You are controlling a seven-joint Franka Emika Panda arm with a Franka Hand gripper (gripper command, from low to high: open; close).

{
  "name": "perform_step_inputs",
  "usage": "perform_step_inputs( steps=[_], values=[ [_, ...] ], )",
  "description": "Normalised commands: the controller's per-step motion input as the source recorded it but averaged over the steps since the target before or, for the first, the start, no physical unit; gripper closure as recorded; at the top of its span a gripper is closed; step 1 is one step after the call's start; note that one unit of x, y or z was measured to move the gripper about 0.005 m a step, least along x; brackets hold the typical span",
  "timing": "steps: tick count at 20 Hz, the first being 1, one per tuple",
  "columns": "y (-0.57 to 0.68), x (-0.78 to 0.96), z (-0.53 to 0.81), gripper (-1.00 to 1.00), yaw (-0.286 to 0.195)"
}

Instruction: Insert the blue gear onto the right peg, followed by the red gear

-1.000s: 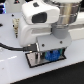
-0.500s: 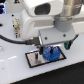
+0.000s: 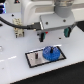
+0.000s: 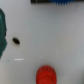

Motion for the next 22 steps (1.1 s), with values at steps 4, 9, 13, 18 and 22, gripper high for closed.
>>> perform_step_inputs(
  steps=[4,9,13,18,22],
  values=[
    [0.09,-0.76,-0.01,-1.00,0.000],
    [0.05,-0.70,-0.11,-1.00,0.000],
    [0.06,-0.57,-0.17,-1.00,0.000],
    [0.02,-0.38,-0.30,-1.00,0.000],
    [0.03,-0.31,-0.31,-1.00,0.000]
  ],
)
